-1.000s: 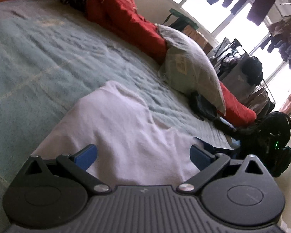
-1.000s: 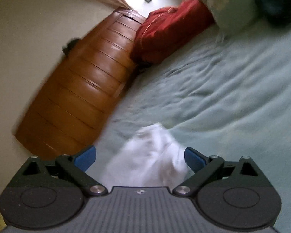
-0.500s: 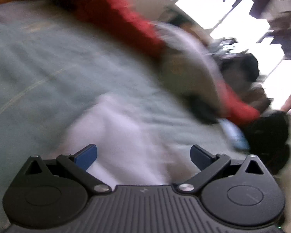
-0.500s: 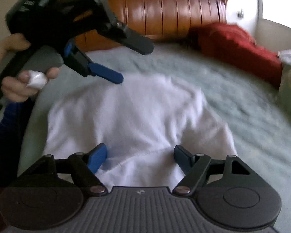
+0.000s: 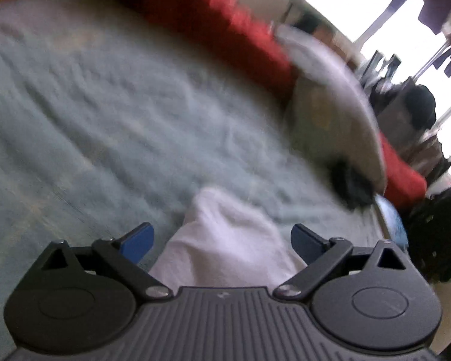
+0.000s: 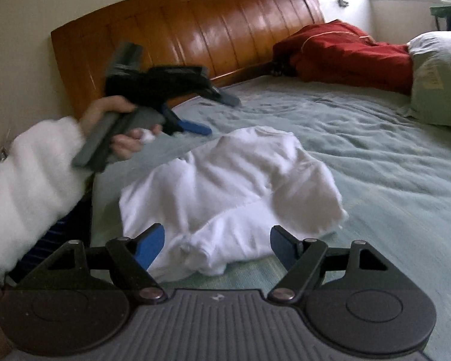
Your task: Fold clothes
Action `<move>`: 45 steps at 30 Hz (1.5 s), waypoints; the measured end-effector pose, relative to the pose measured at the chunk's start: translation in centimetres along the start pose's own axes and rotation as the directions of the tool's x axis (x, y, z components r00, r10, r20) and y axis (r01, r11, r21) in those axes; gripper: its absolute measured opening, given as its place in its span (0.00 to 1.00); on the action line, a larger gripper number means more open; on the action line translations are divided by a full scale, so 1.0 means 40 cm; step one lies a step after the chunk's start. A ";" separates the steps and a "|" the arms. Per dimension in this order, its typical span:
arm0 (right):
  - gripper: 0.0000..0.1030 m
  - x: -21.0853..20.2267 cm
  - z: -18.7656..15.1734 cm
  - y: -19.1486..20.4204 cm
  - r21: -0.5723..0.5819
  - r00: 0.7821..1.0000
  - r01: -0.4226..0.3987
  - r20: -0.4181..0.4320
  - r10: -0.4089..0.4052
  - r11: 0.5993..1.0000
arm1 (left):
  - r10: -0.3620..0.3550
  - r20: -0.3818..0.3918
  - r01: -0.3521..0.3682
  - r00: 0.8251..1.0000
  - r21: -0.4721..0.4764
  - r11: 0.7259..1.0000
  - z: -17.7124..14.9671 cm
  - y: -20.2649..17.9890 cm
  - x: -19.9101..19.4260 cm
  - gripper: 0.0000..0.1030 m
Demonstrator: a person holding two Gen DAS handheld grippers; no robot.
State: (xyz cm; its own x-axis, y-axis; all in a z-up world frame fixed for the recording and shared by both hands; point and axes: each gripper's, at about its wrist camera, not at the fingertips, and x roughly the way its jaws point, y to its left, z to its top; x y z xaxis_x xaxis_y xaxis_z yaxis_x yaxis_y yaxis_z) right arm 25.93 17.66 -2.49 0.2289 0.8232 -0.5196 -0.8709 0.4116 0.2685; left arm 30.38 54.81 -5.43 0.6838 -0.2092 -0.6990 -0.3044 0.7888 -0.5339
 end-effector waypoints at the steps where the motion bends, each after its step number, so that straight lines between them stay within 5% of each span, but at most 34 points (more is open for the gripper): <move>1: 0.80 -0.011 -0.004 0.001 -0.010 1.000 0.014 0.006 -0.014 1.000 | -0.002 -0.019 0.002 1.000 0.002 1.000 0.007 0.000 0.016 0.94; 9: 0.83 -0.035 -0.015 -0.044 0.040 0.997 0.072 0.017 -0.073 0.997 | -0.218 -0.057 0.224 0.974 0.115 0.968 0.017 -0.085 0.037 0.95; 12: 0.83 -0.032 -0.020 -0.048 0.049 0.997 0.068 0.017 -0.069 0.996 | -0.287 0.025 0.282 0.958 0.116 0.952 0.026 -0.095 -0.003 0.95; 14: 0.83 -0.029 -0.023 -0.049 0.052 0.998 0.065 0.017 -0.066 0.997 | -0.274 0.121 0.263 0.954 0.096 0.960 0.037 -0.092 -0.037 0.96; 17: 0.83 -0.035 -0.024 -0.043 0.038 0.998 0.064 0.023 -0.064 0.997 | -0.268 0.127 0.253 0.955 0.124 0.960 0.025 -0.113 -0.067 0.96; 22: 0.84 -0.040 -0.024 -0.041 0.042 0.998 0.059 0.028 -0.060 0.997 | -0.245 -0.043 0.248 0.968 0.253 0.935 -0.049 -0.153 -0.032 0.97; 26: 0.84 -0.037 -0.025 -0.031 0.043 0.999 0.048 0.023 -0.049 0.998 | -0.149 -0.069 0.161 0.986 0.217 0.963 -0.077 -0.121 0.046 0.96; 32: 0.85 -0.063 -0.020 -0.001 0.000 0.998 0.060 0.033 -0.060 0.998 | -0.117 0.018 0.111 0.993 0.183 0.977 -0.074 -0.131 -0.012 0.96; 36: 0.87 -0.083 -0.015 0.009 0.001 0.998 0.045 0.055 -0.045 0.999 | -0.155 0.003 0.151 0.988 0.214 0.965 -0.110 -0.116 -0.054 0.98; 39: 0.88 -0.088 -0.013 0.017 0.021 0.998 0.033 0.052 -0.034 0.999 | -0.045 0.011 0.043 0.999 0.162 0.986 -0.142 -0.061 -0.060 0.96; 41: 0.88 -0.099 -0.013 0.029 0.012 0.998 0.036 0.052 -0.037 0.999 | -0.065 0.037 0.061 0.997 0.101 0.993 -0.155 -0.033 -0.088 0.96; 45: 0.91 -0.134 -0.019 0.055 -0.018 0.997 0.049 0.065 -0.047 0.999 | -0.034 0.088 0.022 0.996 0.131 0.991 -0.198 -0.058 -0.156 0.97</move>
State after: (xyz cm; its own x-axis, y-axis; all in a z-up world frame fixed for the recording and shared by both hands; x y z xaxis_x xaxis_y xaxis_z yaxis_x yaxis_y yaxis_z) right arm 22.45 13.85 0.28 0.2977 0.8264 -0.4779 -0.8665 0.4440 0.2280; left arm 21.56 49.69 -3.59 0.7494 -0.1845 -0.6359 -0.1994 0.8529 -0.4825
